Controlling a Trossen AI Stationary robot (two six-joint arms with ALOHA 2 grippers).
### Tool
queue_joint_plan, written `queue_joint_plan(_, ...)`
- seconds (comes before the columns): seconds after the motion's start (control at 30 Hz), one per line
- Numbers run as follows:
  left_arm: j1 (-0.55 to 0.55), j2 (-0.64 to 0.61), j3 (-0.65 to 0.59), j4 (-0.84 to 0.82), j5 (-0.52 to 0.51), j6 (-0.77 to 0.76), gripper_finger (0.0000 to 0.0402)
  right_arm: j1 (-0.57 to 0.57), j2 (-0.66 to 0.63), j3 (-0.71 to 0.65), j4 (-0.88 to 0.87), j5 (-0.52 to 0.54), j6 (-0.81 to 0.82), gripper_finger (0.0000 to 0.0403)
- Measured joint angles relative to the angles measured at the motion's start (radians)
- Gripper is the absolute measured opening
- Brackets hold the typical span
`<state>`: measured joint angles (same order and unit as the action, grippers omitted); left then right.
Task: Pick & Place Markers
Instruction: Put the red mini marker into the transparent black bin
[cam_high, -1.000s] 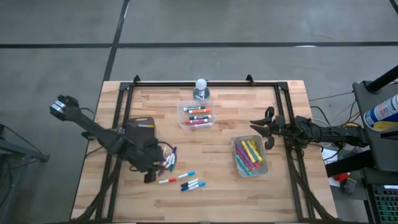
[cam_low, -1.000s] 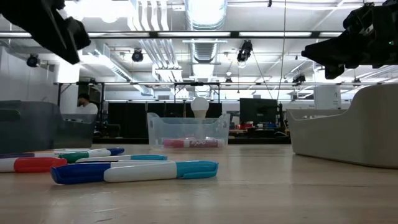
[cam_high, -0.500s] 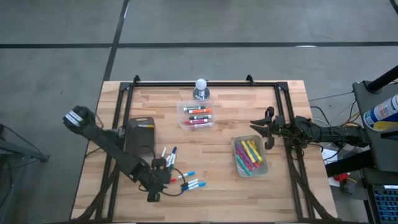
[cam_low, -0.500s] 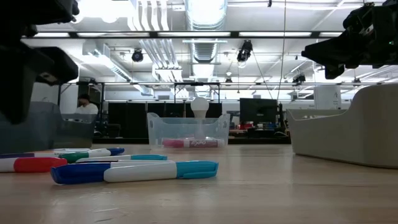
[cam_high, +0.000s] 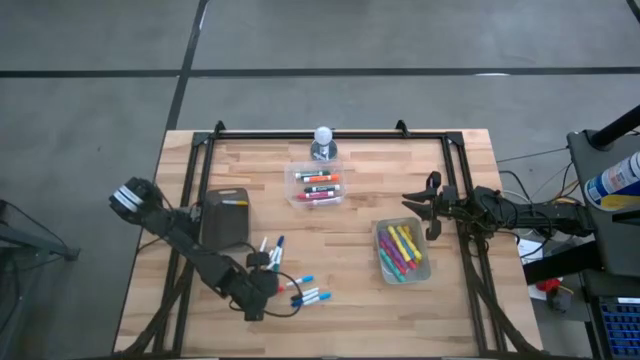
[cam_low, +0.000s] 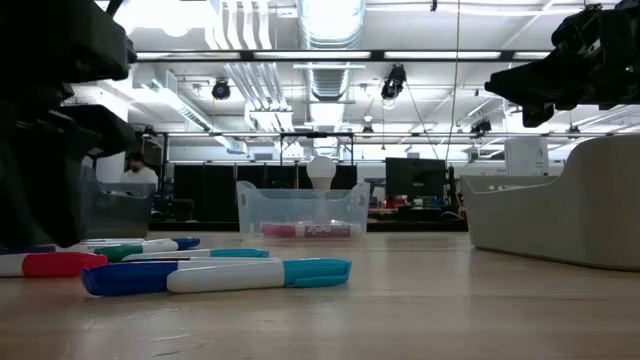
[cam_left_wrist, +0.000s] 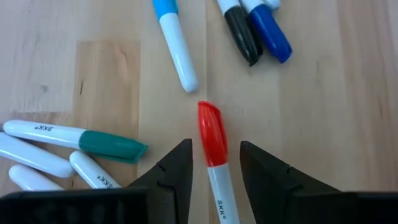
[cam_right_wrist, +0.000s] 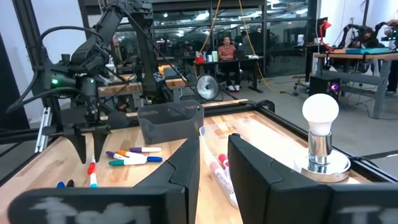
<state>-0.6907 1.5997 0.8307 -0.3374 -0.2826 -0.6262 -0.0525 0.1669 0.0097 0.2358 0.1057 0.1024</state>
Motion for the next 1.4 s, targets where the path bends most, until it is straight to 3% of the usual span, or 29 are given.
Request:
queue_joint_plan(0.37,-0.002,0.08,0.005,0.006,0.007,0.002,0.0119,0.0,0.0,0.0,0.0,0.0,0.0,0.0072)
queue_joint_plan(0.63,-0.004,0.059,0.006,0.003,0.021,0.021,0.0027,0.0,0.0,0.0,0.0,0.0,0.001,0.0083)
queue_joint_plan(0.87,-0.005,0.038,0.015,-0.033,0.043,0.049,0.0031,0.0,0.0,0.0,0.0,0.0,0.0,0.0086)
queue_joint_plan(1.13,-0.005,-0.058,0.094,-0.248,0.02,0.056,0.0031,0.0,0.0,0.0,0.0,0.0,0.001,0.0072)
queue_joint_plan(1.4,-0.005,-0.249,0.107,-0.391,-0.049,0.045,0.0031,0.0,0.0,0.0,0.0,0.0,0.0,0.0071)
